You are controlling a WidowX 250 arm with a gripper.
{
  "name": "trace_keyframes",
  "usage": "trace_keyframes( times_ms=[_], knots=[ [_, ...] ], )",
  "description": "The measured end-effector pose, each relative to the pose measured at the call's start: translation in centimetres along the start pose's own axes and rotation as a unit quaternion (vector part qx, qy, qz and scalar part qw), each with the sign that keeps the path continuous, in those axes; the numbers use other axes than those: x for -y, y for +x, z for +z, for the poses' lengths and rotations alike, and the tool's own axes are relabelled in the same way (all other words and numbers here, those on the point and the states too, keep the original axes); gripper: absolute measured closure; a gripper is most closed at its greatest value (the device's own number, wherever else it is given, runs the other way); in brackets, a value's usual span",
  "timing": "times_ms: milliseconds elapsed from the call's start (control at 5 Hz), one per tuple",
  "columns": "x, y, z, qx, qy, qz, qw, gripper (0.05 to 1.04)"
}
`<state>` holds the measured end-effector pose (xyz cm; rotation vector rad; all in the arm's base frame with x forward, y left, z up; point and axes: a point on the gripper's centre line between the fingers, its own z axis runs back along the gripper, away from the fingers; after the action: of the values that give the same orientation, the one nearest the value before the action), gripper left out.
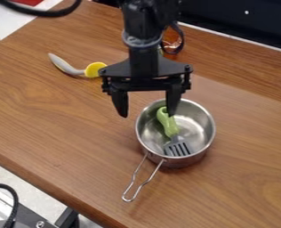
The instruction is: Move the silver pot to the bottom left of the table
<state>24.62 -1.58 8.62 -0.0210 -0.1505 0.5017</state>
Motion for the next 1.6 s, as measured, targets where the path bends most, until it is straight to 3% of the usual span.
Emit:
trace_keyframes(
  times_ms=[400, 1200, 1400, 1600],
  knots=[
    [-0.4, -0.5, -0.7, -0.003, -0.002, -0.048, 0.9988, 0.083],
    [-1.2, -1.1, -4.0, -0.011, 0.041, -0.090, 0.9950, 0.115],
    [-0.9, -1.2, -4.2, -0.007, 0.028, -0.094, 0.9952, 0.371],
    [-1.5, -1.3, -4.2, -0.031, 0.012, -0.099, 0.9945, 0.658]
  ],
)
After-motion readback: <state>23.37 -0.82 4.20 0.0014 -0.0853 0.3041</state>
